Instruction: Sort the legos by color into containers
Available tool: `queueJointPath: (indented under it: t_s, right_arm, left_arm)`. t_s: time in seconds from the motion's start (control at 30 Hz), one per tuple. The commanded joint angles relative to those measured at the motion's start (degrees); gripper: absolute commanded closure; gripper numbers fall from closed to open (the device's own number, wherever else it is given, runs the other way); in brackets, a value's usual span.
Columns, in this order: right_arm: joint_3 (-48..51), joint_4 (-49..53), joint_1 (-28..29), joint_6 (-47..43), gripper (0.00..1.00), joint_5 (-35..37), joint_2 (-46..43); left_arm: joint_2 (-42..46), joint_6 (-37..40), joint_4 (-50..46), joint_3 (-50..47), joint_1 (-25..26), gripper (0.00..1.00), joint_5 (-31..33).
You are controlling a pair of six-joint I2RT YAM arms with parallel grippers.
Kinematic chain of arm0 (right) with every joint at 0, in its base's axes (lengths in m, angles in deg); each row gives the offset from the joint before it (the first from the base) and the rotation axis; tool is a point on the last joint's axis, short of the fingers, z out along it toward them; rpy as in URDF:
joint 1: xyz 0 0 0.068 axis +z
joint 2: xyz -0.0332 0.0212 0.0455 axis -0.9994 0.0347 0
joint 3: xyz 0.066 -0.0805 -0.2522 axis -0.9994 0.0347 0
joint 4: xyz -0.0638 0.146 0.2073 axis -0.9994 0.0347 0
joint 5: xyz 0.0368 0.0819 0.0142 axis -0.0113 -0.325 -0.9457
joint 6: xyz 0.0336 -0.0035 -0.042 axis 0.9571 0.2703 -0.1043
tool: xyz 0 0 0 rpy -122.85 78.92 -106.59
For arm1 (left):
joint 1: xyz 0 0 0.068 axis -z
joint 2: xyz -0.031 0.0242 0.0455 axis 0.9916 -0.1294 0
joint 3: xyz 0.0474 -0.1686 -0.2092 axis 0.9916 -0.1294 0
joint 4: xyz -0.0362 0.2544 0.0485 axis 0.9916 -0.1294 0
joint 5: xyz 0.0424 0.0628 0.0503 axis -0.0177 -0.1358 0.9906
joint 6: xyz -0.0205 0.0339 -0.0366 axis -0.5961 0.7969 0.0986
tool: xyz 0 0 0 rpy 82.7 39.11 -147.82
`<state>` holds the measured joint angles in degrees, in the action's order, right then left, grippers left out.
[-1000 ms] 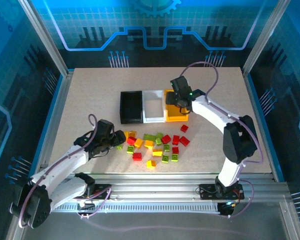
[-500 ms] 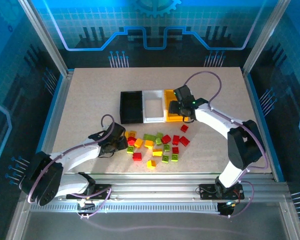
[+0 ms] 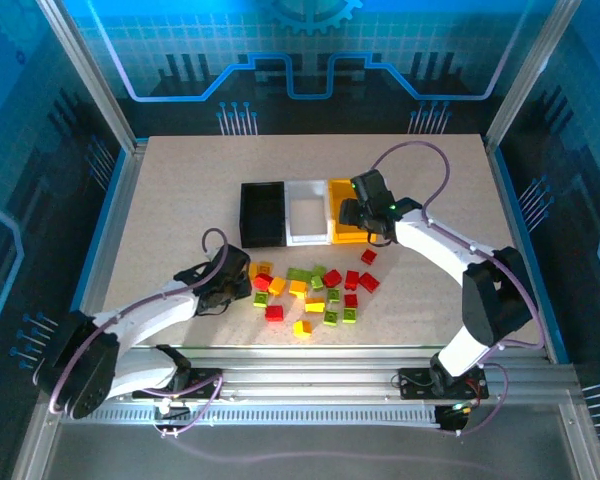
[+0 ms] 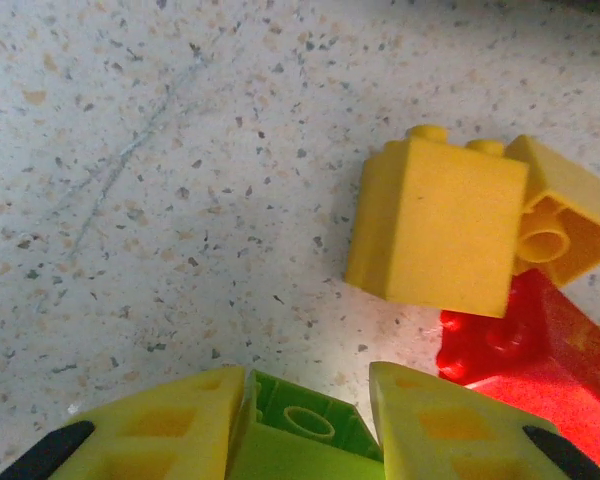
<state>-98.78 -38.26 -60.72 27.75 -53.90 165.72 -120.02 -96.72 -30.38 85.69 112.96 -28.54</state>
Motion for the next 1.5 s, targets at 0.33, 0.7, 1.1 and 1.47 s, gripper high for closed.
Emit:
queueJointPath:
  t_s: [0.33,0.7,1.1,1.47]
  right_arm:
    - [6.28,-1.01,-0.51,1.81,0.32,-1.67,-5.80]
    - [13.01,1.08,2.93,-1.58,0.30,-6.49,-13.41]
    - [16.24,3.48,7.61,-4.81,0.25,-12.90,-18.33]
    - [11.10,9.24,28.24,-10.43,0.23,-19.28,-6.26]
  left_arm:
    - [-11.12,5.69,0.75,26.21,-5.16,0.74,5.33]
    - [-34.86,5.70,1.63,43.70,-9.69,0.73,1.94]
    - [-30.16,5.98,0.65,45.37,-8.31,0.21,-1.05]
    - [-0.07,4.12,1.21,24.45,-3.90,0.01,-3.84]
